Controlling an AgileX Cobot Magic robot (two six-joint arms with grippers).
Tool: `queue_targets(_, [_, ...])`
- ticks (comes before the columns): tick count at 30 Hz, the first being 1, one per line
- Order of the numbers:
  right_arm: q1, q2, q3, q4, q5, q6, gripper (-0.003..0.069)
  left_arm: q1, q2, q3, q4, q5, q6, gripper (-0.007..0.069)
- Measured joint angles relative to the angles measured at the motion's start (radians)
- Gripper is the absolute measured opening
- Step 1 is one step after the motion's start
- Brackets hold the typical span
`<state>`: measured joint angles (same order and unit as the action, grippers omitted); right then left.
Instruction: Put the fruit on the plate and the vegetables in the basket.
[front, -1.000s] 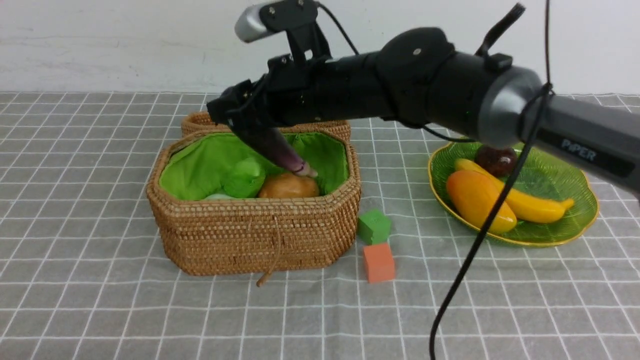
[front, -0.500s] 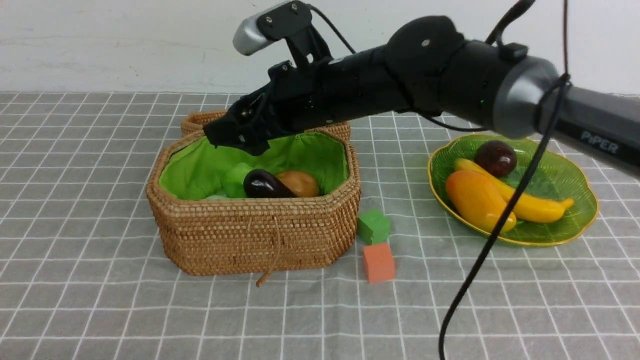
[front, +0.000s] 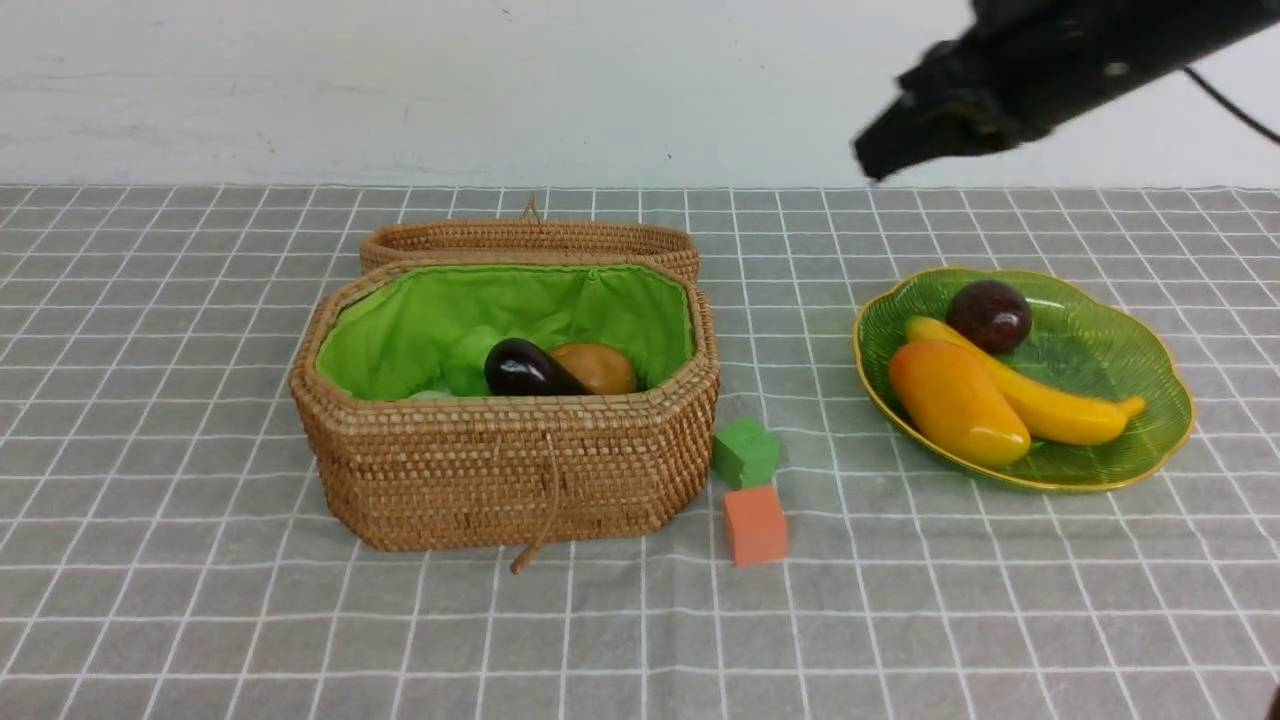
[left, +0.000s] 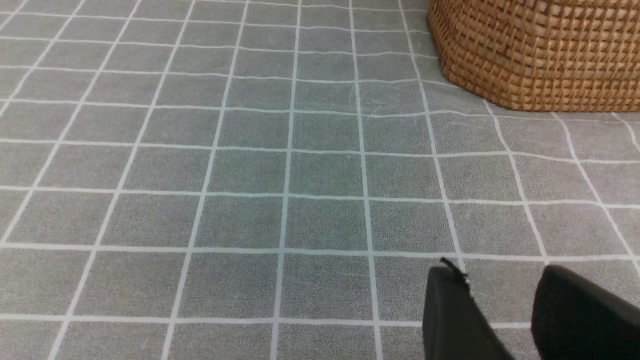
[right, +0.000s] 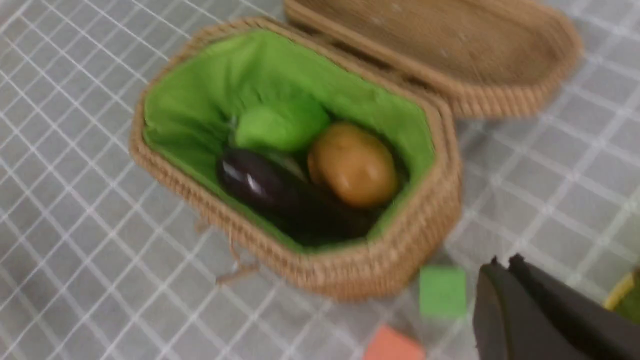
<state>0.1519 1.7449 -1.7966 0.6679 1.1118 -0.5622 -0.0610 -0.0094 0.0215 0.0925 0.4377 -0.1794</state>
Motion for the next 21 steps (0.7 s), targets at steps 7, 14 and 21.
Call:
queue_targets(7, [-0.038,-0.162,0.127,0.004,0.134,0.014,-0.0018,0.000,0.000,0.000,0.000,-0.001,0.000,0.0239])
queue_targets(14, [-0.040,-0.192,0.128,0.012,0.137,0.014,-0.0014,0.000,0.000,0.000,0.000,-0.001,0.000,0.0239])
queue_targets(21, [-0.040,-0.192,0.132,0.008,0.137,0.014,-0.0009,0.000,0.000,0.000,0.000,-0.001,0.000,0.0239])
